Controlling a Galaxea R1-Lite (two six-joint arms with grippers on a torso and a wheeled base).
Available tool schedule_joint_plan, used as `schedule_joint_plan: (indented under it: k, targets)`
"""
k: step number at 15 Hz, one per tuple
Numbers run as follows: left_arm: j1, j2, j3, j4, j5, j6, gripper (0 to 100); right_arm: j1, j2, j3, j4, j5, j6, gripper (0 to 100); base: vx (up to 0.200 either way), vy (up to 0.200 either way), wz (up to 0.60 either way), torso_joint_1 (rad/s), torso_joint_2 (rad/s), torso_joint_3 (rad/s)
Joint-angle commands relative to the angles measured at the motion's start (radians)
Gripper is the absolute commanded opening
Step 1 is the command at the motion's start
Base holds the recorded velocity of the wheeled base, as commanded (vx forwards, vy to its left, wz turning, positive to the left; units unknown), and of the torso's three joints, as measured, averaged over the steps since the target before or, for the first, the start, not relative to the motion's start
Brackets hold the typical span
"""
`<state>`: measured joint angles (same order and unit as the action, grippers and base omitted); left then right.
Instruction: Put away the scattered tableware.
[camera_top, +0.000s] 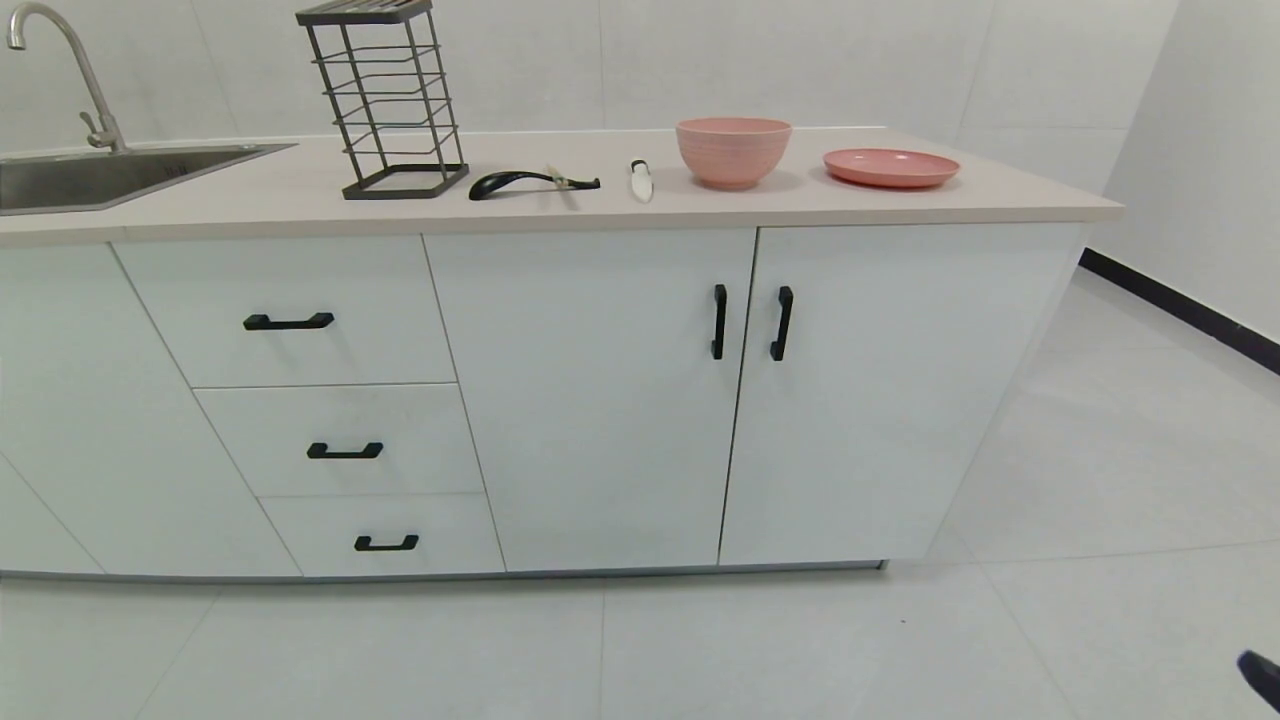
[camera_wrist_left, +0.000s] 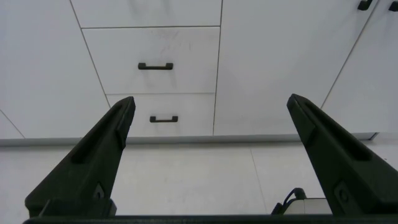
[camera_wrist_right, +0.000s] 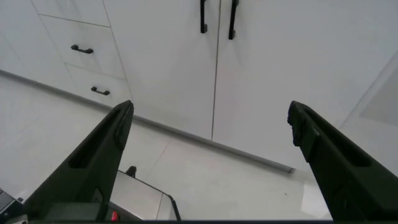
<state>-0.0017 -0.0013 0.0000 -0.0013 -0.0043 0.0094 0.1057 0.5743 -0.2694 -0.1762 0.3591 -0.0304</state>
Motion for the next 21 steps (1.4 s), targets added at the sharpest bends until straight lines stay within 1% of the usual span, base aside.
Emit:
schedule_joint_plan:
  k: [1, 2, 3, 5, 7, 9, 11, 12, 13, 14, 15, 16, 17, 18, 20, 21]
  targets:
    - [0.0, 0.001, 0.0, 0.0, 0.0, 0.0, 100, 0.048, 0.237, -0.008, -0.103, 0.006, -0.002, 100, 0.0, 0.0, 0.0, 0.0, 0.0, 0.0]
    - [0.0, 0.001, 0.0, 0.0, 0.0, 0.0, 100, 0.077, 0.363, -0.019, -0.224, 0.006, -0.002, 100, 0.0, 0.0, 0.0, 0.0, 0.0, 0.0]
    - [0.0, 0.001, 0.0, 0.0, 0.0, 0.0, 100, 0.089, 0.44, -0.048, -0.319, 0.007, 0.0, 100, 0.0, 0.0, 0.0, 0.0, 0.0, 0.0]
    - [0.0, 0.001, 0.0, 0.0, 0.0, 0.0, 100, 0.115, 0.57, -0.079, -0.47, 0.017, -0.002, 100, 0.0, 0.0, 0.0, 0.0, 0.0, 0.0]
    - [0.0, 0.001, 0.0, 0.0, 0.0, 0.0, 100, 0.155, 0.763, -0.102, -0.628, 0.046, -0.005, 100, 0.0, 0.0, 0.0, 0.0, 0.0, 0.0]
    - [0.0, 0.001, 0.0, -0.002, 0.0, 0.001, 100, 0.15, 0.857, -0.168, -0.7, 0.046, -0.031, 100, 0.0, 0.0, 0.0, 0.0, 0.0, 0.0]
    - [0.0, 0.001, 0.0, -0.002, -0.002, -0.002, 100, 0.158, 0.947, -0.248, -0.71, 0.049, -0.032, 100, 0.0, 0.0, 0.0, 0.0, 0.0, 0.0]
    - [0.0, 0.001, 0.0, -0.002, -0.002, -0.003, 100, 0.16, 0.963, -0.257, -0.71, 0.049, -0.034, 100, 0.0, 0.0, 0.0, 0.0, 0.0, 0.0]
    - [0.0, 0.001, 0.0, -0.003, -0.005, -0.005, 100, 0.177, 1.046, -0.315, -0.72, 0.05, -0.042, 100, 0.0, 0.0, 0.0, 0.0, 0.0, 0.0]
    - [0.0, 0.001, 0.0, -0.002, -0.022, -0.003, 100, 0.192, 1.109, -0.347, -0.744, 0.063, -0.051, 100, 0.0, 0.0, 0.0, 0.0, 0.0, 0.0]
    - [-0.001, 0.001, 0.0, -0.002, -0.034, -0.003, 100, 0.195, 1.162, -0.36, -0.779, 0.092, -0.06, 100, 0.0, 0.0, 0.0, 0.0, 0.0, 0.0]
    - [-0.001, 0.001, 0.0, -0.003, -0.037, 0.0, 100, 0.204, 1.191, -0.361, -0.803, 0.096, -0.063, 100, 0.0, 0.0, 0.0, 0.0, 0.0, 0.0]
    - [-0.001, 0.001, 0.0, -0.003, -0.039, -0.002, 100, 0.215, 1.25, -0.361, -0.853, 0.098, -0.063, 100, 0.0, 0.0, 0.0, 0.0, 0.0, 0.0]
    - [-0.001, 0.001, 0.0, -0.002, -0.039, -0.002, 100, 0.215, 1.265, -0.364, -0.867, 0.096, -0.062, 100, 0.0, 0.0, 0.0, 0.0, 0.0, 0.0]
    - [-0.001, 0.001, 0.0, -0.002, -0.039, 0.0, 100, 0.196, 1.355, -0.419, -0.934, 0.1, -0.062, 100, 0.0, 0.0, 0.0, 0.0, 0.0, 0.0]
    - [-0.001, 0.001, 0.0, -0.002, -0.04, 0.001, 100, 0.19, 1.372, -0.429, -0.944, 0.101, -0.062, 100, 0.0, 0.0, 0.0, 0.0, 0.0, 0.0]
